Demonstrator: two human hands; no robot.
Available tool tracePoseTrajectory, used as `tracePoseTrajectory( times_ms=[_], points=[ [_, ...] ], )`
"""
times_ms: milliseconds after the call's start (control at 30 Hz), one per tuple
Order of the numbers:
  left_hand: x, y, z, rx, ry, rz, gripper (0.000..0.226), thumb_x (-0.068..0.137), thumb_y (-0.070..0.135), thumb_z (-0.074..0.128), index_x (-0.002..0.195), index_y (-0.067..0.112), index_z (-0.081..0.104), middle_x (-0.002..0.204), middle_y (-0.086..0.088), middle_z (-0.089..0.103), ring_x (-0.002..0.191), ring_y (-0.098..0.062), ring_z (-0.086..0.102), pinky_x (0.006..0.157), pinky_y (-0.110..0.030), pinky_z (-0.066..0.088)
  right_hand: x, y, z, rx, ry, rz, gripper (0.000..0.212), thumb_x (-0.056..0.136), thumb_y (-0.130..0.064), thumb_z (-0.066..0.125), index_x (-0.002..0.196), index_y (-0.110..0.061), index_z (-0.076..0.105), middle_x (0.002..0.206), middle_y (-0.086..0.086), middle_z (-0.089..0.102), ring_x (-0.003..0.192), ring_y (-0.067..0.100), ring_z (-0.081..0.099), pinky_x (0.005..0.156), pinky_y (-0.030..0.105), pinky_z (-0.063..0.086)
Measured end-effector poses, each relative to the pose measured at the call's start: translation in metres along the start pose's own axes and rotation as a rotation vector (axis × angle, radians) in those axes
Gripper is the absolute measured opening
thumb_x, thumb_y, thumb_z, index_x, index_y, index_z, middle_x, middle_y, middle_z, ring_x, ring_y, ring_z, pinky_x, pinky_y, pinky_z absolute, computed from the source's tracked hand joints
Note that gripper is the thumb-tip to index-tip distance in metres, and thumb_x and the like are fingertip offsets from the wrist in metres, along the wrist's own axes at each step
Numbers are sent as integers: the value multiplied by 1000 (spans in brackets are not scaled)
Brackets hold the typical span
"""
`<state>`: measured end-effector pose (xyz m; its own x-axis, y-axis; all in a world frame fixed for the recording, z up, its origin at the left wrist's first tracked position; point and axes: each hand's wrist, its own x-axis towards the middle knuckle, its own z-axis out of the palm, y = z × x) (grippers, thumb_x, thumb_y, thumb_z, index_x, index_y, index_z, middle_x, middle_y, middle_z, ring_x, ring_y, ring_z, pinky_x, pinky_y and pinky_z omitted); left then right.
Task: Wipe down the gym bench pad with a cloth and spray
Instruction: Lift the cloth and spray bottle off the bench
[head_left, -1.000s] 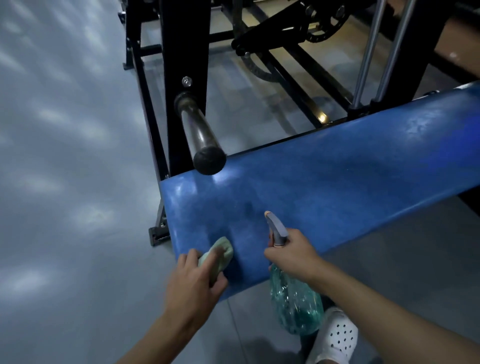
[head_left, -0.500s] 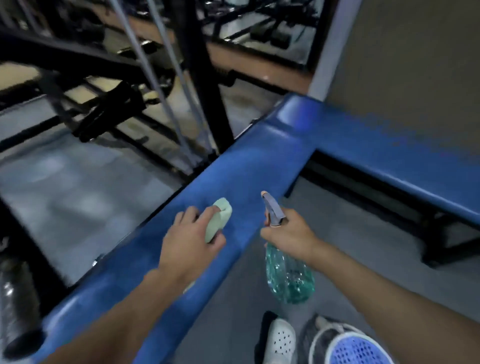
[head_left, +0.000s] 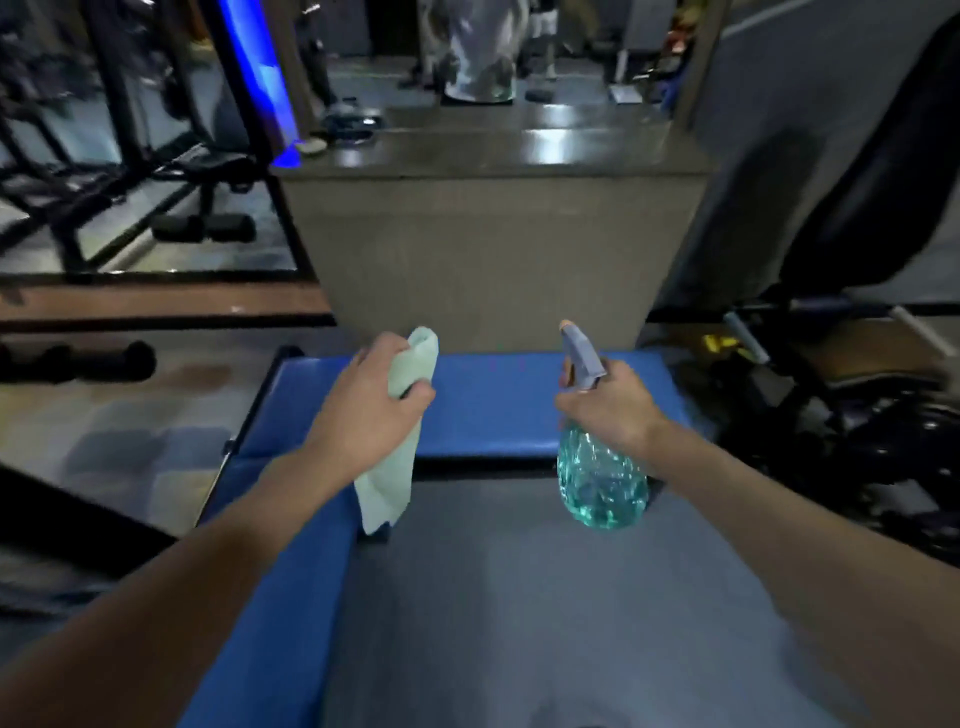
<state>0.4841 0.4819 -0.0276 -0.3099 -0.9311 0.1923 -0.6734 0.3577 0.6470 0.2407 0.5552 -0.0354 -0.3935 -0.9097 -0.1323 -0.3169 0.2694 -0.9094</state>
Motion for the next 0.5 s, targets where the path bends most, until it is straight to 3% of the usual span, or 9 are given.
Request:
tracePoseTrajectory(
  times_ms=[133,200,267,333,400,433,500],
  points=[
    [102,57,16,-37,-125,86,12,92,30,59,98,25,50,103,-1,47,95,-20,53,75,-32,37,59,-24,-57,20,154,-29,23,63,-23,63,81,-10,57,70,3,54,67,22,55,72,60,57],
    [150,72,24,59,-146,138,16,92,39,57,89,27,48,108,3,42,105,-19,45,92,-40,38,89,-37,-74,7,220,-50,10,70,-19,64,76,-16,56,69,2,54,66,20,53,67,49,57],
    [199,83,31,100,-153,210,28,87,52,54,83,24,49,108,8,47,106,-19,47,100,-50,38,120,-50,-88,6,278,-66,12,79,-10,64,73,-15,55,67,0,51,63,17,47,61,37,45],
    [248,96,35,-49,-191,256,32,81,52,52,87,20,57,97,5,62,94,-21,61,90,-50,49,155,-62,-100,13,334,-81,25,83,-5,62,65,-15,48,61,-2,45,58,15,40,59,33,37],
    [295,112,42,-238,-216,281,20,89,34,60,88,14,56,85,-1,65,78,-22,62,75,-37,53,191,-74,-114,25,389,-100,31,83,-4,60,61,-12,40,59,0,40,55,15,35,58,34,33],
    [317,119,46,-287,-211,298,16,93,24,61,86,11,53,82,-2,61,73,-20,57,66,-26,48,208,-79,-120,30,405,-109,28,83,-5,60,63,-9,40,60,3,39,57,16,34,59,35,32],
    [355,136,57,-338,-208,309,14,97,16,58,93,5,50,85,-5,55,71,-15,50,59,-21,38,239,-88,-134,40,456,-115,23,83,-7,60,68,-2,43,65,8,40,60,16,36,58,36,32]
  ],
)
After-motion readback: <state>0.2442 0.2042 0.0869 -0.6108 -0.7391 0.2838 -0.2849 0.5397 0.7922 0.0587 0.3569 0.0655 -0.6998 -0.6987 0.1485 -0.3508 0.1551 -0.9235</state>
